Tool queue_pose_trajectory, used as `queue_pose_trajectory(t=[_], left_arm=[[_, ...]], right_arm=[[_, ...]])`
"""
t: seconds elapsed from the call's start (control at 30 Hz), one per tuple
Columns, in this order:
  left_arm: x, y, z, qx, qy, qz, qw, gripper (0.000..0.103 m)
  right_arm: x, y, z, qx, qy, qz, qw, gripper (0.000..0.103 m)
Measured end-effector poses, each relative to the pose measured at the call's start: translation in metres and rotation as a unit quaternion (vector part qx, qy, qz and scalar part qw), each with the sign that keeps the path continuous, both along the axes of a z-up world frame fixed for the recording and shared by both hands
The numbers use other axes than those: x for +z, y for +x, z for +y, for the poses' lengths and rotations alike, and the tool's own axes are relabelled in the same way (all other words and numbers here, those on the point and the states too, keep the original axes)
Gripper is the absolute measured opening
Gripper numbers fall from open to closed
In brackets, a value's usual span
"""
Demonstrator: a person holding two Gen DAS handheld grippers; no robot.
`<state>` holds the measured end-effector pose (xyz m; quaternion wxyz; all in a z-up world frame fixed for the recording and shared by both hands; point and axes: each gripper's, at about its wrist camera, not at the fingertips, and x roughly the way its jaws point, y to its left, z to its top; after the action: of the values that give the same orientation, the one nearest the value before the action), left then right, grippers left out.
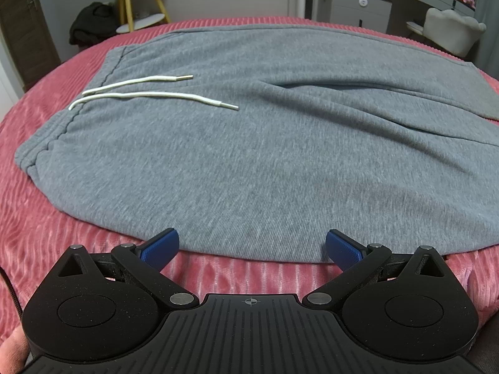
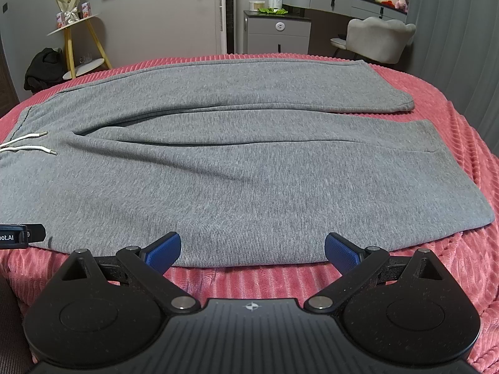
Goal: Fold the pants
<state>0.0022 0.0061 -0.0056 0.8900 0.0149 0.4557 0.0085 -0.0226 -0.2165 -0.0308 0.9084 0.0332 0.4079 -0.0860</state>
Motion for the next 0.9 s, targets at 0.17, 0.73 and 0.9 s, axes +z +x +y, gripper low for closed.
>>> queue_pose_trajectory(t=[0.17, 0.73, 0.9], left_arm=[[0.000, 0.000, 0.000, -0.001, 0.000, 0.000, 1.0000, 0.103], [0.002, 0.000, 0.000, -0.001, -0.006, 0.000, 1.0000, 0.103], [0.005, 0.002, 0.003, 0.005, -0.017, -0.001, 0.9998, 0.103]], right_arm=[[0.000, 0.000, -0.001, 0.000, 0.001, 0.000, 1.000, 0.099], [0.000, -0.002, -0.007, -0.002, 0.032, -0.002, 0.999, 0.099], [0.002, -0.004, -0.022, -0.015, 0.093, -0.010, 0.996, 0.099]])
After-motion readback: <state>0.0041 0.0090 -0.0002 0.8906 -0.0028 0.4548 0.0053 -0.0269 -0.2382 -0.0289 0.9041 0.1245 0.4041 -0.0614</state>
